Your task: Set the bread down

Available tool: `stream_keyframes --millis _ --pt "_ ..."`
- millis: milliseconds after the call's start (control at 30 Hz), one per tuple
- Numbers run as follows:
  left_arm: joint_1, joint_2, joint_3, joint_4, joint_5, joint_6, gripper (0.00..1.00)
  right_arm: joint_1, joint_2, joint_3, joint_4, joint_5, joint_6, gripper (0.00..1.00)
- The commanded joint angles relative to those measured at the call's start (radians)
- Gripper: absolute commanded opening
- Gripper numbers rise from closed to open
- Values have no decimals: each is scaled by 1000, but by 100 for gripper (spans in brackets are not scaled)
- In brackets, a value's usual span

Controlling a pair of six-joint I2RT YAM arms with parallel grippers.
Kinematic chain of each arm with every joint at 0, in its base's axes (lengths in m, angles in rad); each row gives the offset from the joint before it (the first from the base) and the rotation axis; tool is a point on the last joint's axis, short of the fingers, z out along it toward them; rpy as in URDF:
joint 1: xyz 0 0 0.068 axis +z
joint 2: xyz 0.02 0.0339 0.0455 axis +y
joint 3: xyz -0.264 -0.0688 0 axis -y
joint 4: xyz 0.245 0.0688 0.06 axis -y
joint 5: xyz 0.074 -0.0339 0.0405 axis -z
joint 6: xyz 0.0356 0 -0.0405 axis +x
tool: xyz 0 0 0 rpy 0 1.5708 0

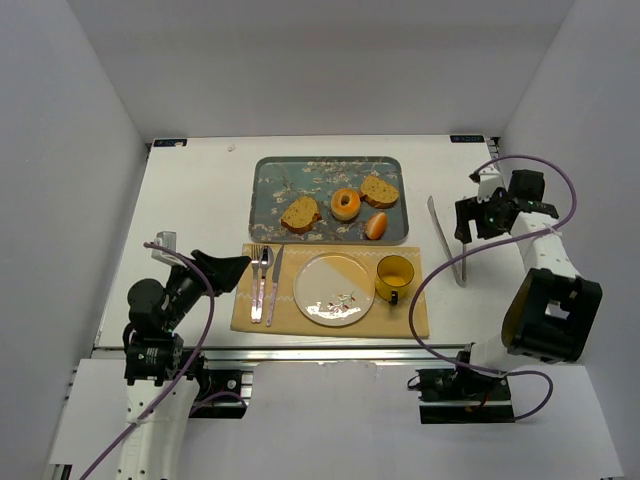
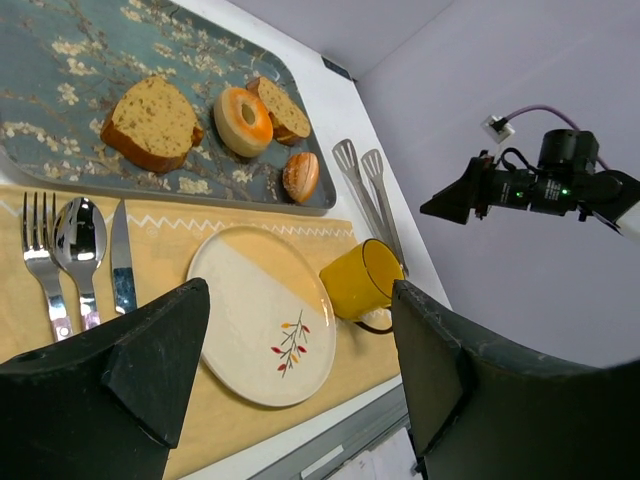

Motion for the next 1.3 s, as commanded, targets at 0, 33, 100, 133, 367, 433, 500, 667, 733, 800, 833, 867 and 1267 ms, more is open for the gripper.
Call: stream_keyframes --millis 0,33,100,133,367,433,500,667,733,800,833,867,1267 --pt "3 3 -17 13 16 10 82 -2 21 -31 27 53 -28 88" --pt "3 5 -17 13 16 12 83 -4 24 -46 35 44 -31 88" --pt "3 9 -23 17 15 12 83 1 42 -54 51 21 -27 89" --pt "3 9 -28 26 15 10 83 1 51 -57 58 18 -20 89" --pt "3 67 -32 80 29 4 83 18 143 -96 144 99 70 86" --pt "3 89 -31 94 32 4 83 30 152 -108 156 95 76 86" --pt "3 107 -28 103 33 4 83 51 156 -126 166 96 76 86" --pt "3 138 -17 120 41 7 83 75 168 -148 203 112 92 86" --pt "3 147 -15 126 44 7 83 76 177 -154 215 127 99 86" --pt "3 150 -12 128 44 7 83 85 192 -155 245 177 130 86" --pt "3 150 -11 129 44 6 83 87 203 -152 253 196 141 86" --pt "3 152 -8 128 44 6 83 88 209 -151 259 210 153 86" --pt "3 118 3 79 29 6 83 98 240 -169 259 202 171 76"
